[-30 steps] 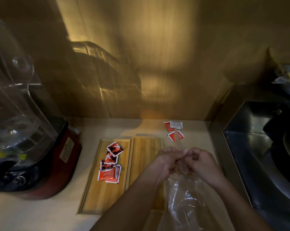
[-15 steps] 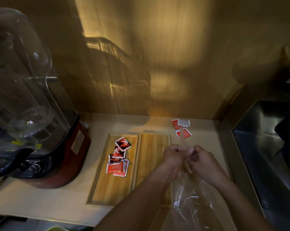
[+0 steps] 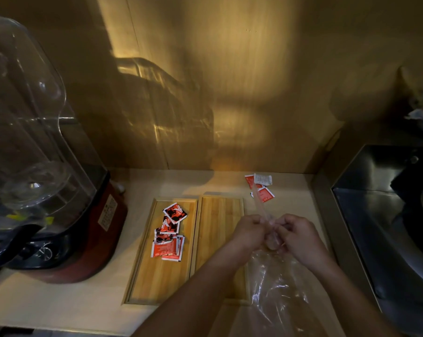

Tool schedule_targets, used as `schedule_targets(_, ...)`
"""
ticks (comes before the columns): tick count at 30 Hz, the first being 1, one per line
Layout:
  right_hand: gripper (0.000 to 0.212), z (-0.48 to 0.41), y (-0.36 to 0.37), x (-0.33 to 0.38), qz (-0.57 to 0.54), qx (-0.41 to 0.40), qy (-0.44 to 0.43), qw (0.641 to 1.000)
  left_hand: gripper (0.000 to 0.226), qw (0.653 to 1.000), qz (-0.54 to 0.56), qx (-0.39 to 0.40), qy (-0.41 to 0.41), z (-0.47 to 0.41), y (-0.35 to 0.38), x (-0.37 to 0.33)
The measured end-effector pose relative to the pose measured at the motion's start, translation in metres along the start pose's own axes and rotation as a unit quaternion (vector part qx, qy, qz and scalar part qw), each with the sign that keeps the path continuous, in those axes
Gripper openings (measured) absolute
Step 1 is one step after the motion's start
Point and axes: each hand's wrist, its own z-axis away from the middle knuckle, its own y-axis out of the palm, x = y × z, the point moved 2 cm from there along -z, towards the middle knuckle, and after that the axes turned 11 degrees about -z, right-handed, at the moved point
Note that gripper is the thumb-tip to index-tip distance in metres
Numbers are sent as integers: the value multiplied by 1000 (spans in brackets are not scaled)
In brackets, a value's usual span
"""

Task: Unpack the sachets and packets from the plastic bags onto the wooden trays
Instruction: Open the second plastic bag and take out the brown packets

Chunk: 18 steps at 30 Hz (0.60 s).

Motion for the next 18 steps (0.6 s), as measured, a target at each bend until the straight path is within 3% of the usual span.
schedule_targets(8, 22, -4, -10, 0, 32, 76, 76, 994, 38, 993, -107, -33, 35, -10, 0, 10)
schedule_targets(12, 24, -3, -10, -2, 83, 63, 41, 994, 32, 983, -173, -12, 55, -11, 0, 6)
schedule_targets(15, 29, -3, -9, -2, 193, 49, -12, 980, 36, 973, -222, -12, 67, -10, -1, 3)
schedule_targets(18, 30, -4, -15, -1, 269, -20, -31, 963, 45, 961, -263, -18, 80, -7, 2, 1)
